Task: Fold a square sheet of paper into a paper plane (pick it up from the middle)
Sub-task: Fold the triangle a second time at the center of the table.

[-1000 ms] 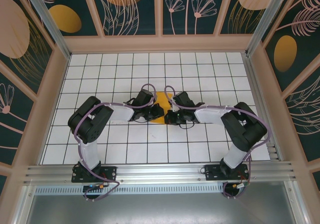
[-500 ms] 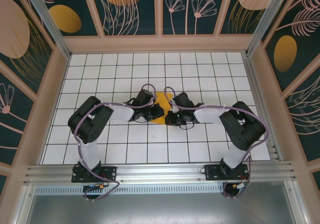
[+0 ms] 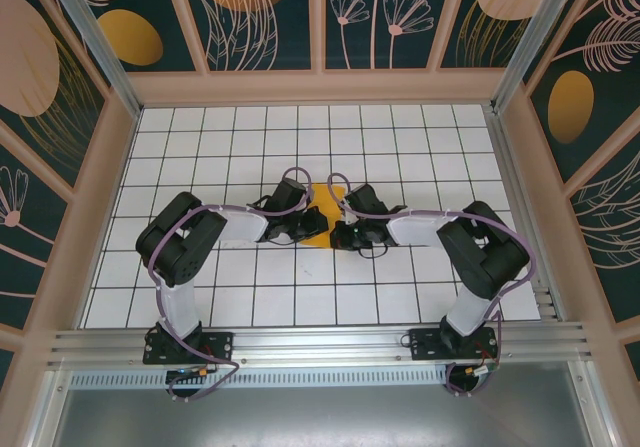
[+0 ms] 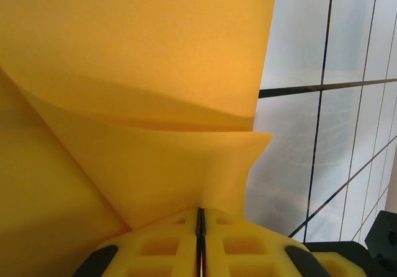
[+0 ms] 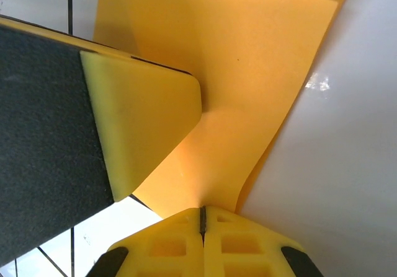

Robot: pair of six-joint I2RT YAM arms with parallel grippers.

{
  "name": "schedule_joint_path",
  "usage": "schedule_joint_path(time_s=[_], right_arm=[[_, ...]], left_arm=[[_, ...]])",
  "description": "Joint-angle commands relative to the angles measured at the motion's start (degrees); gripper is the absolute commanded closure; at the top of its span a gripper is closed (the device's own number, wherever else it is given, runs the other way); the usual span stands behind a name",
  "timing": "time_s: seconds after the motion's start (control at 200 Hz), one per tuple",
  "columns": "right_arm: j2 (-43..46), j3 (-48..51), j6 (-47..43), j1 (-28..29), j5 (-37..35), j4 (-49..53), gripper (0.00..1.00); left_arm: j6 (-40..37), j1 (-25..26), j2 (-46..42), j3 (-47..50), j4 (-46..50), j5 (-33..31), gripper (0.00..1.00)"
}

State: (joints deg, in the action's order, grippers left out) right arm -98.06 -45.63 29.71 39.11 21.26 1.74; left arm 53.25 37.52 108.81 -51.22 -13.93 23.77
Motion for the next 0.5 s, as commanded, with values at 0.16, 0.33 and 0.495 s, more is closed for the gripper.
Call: schedule_joint_path(time_s=[0.16, 0.33, 0.495], right_arm=[[-3.1, 2.3, -1.4, -0.1, -4.1, 5.4, 0.97], [-3.8, 2.8, -1.8, 0.0, -8.4, 8.9, 0.97], [-4.7, 3.2, -1.4, 0.0, -9.5, 9.6, 0.97]], left_arm=[[-2.0, -0.4, 1.3, -0.8, 3.3, -2.4, 0.85], [-3.3, -1.2, 2.2, -2.3, 4.3, -3.3, 0.85], [-4.4, -2.4, 2.2, -2.8, 5.0, -4.2, 0.85]])
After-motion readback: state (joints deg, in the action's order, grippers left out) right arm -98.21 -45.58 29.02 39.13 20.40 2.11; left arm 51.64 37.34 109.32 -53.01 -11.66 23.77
